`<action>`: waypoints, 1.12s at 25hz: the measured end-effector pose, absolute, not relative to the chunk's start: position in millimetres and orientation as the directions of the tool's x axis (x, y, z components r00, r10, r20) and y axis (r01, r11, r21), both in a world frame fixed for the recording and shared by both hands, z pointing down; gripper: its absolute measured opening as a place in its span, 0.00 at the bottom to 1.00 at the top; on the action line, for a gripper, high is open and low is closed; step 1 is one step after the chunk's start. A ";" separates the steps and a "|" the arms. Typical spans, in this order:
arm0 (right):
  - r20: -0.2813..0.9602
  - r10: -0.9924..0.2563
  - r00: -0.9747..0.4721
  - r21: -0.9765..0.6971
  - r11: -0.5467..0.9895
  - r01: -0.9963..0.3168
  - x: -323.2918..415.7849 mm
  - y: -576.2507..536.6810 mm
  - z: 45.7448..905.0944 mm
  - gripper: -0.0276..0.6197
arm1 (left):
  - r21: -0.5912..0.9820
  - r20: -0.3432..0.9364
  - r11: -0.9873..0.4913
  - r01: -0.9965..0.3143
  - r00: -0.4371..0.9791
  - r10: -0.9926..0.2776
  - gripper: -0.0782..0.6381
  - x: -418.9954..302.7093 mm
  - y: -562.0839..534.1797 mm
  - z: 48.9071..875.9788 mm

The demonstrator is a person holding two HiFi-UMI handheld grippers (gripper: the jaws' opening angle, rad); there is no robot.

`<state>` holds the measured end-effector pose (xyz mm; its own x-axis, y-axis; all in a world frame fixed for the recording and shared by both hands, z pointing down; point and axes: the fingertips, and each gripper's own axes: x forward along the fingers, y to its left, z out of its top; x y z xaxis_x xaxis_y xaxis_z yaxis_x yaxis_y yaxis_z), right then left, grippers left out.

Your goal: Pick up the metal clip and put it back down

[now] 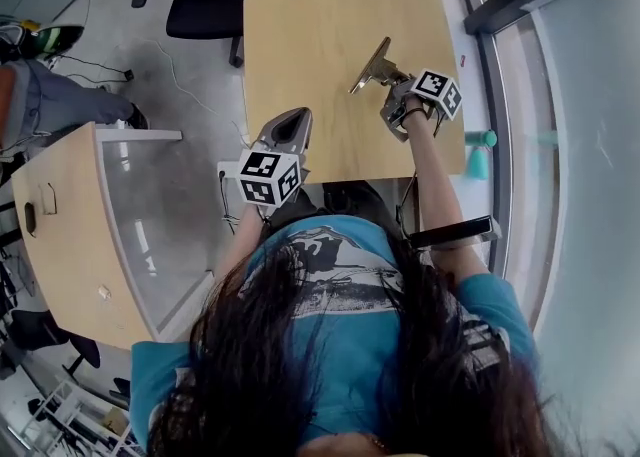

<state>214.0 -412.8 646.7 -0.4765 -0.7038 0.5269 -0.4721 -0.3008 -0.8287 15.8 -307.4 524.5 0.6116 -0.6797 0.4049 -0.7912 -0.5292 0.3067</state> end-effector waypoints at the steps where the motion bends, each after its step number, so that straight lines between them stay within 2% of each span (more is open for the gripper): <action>1: 0.534 -0.697 -0.478 -0.827 -0.312 -0.467 212.9 -417.0 651.4 0.18 | 0.306 0.407 -0.525 -0.794 0.608 -0.682 0.11 14.7 -308.4 524.9; 21: 0.671 -0.607 -0.425 -0.730 -0.439 -0.524 222.6 -441.1 711.7 0.18 | 0.300 0.436 -0.454 -0.839 0.544 -0.717 0.11 -11.8 -311.4 531.5; 27: 0.635 -0.609 -0.476 -0.763 -0.396 -0.512 212.9 -442.5 714.1 0.18 | 0.296 0.437 -0.459 -0.838 0.546 -0.715 0.11 -13.3 -309.7 531.2; 28: 0.632 -0.608 -0.480 -0.765 -0.390 -0.513 212.4 -442.8 713.7 0.21 | 0.296 0.437 -0.461 -0.837 0.547 -0.714 0.11 -12.8 -309.1 531.2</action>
<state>212.4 -442.8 713.7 -0.4804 -0.6083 0.6318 -0.5128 -0.3895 -0.7650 -12.8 -309.1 531.2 0.5475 -0.7139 0.4367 -0.8368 -0.4607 0.2959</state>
